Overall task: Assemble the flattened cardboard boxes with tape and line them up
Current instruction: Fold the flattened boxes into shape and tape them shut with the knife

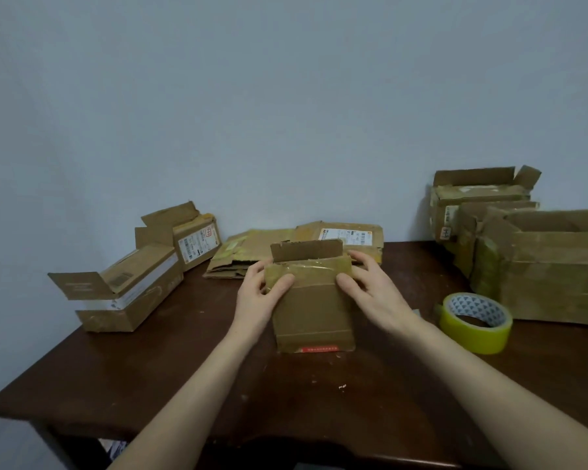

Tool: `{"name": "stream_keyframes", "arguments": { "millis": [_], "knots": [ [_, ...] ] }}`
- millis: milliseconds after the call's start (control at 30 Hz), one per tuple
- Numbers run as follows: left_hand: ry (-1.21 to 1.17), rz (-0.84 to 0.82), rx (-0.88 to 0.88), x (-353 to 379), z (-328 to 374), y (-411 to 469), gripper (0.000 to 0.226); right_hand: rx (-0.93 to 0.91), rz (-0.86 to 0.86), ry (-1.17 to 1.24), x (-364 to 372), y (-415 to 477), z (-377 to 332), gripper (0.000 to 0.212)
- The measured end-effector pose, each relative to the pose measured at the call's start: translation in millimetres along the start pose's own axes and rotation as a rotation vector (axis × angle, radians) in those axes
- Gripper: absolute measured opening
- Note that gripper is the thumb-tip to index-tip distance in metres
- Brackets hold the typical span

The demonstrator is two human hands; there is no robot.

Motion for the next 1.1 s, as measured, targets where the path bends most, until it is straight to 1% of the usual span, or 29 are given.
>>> {"name": "stream_keyframes", "arguments": {
  "millis": [33,67,100,133,167,200,233,300,367,400,433,500,600,667,767,900,1000,1033,1100],
  "knots": [
    [-0.007,0.038,-0.018,-1,-1,2,0.022,0.002,0.028,0.012,-1,2,-1,0.041],
    [-0.019,0.061,-0.028,-1,0,4,0.035,0.018,0.07,0.043,-2,4,-1,0.045],
    [-0.03,0.056,-0.029,-2,2,6,0.05,0.05,0.104,0.098,-4,5,0,0.056],
    [-0.025,0.034,-0.022,-3,4,9,0.064,0.084,0.109,0.145,-7,8,0,0.069],
    [0.008,-0.004,-0.012,-5,5,13,0.073,0.098,0.089,0.156,-10,11,0,0.08],
    [0.073,-0.06,0.007,-7,7,17,0.073,0.091,0.045,0.127,-11,15,0,0.085],
    [0.145,-0.124,0.03,-9,10,20,0.064,0.069,-0.006,0.081,-11,20,-1,0.083],
    [0.242,-0.219,0.04,-12,10,24,0.046,0.004,-0.079,-0.019,-8,29,-5,0.068],
    [0.274,-0.234,0.029,-15,6,26,0.031,-0.029,-0.103,-0.072,-3,32,-9,0.053],
    [0.291,-0.224,0.038,-16,6,27,0.024,-0.029,-0.112,-0.093,-1,32,-10,0.05],
    [0.324,-0.216,0.051,-17,6,27,0.022,-0.033,-0.126,-0.129,0,31,-10,0.051],
    [0.439,-0.24,0.101,-16,9,27,0.03,-0.057,-0.175,-0.251,1,28,-12,0.059],
    [0.724,-0.325,0.179,-3,19,24,0.043,-0.082,-0.235,-0.449,3,25,-17,0.07],
    [0.865,-0.338,0.219,7,23,21,0.048,-0.098,-0.254,-0.567,5,26,-25,0.073],
    [0.959,-0.337,0.261,11,23,20,0.047,-0.158,-0.291,-0.687,10,26,-36,0.072],
    [1.115,-0.376,0.276,8,21,22,0.048,-0.156,-0.34,-0.73,14,28,-38,0.069],
    [1.266,-0.345,0.295,16,30,20,0.049,-0.146,-0.369,-0.758,14,28,-40,0.069],
    [1.267,-0.33,0.315,23,33,17,0.049,-0.141,-0.367,-0.759,15,27,-40,0.07],
    [1.162,-0.298,0.327,33,36,12,0.049,-0.132,-0.335,-0.748,16,26,-39,0.071]
  ]
}}
Point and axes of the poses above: each hand's wrist, its own y-axis towards the middle knuckle, its own x-axis out of the palm, z = x × y, the point moved 3 cm from there along y, towards the middle knuckle, and after that the axes turned 2 degrees about -x, right-handed, at the moved point
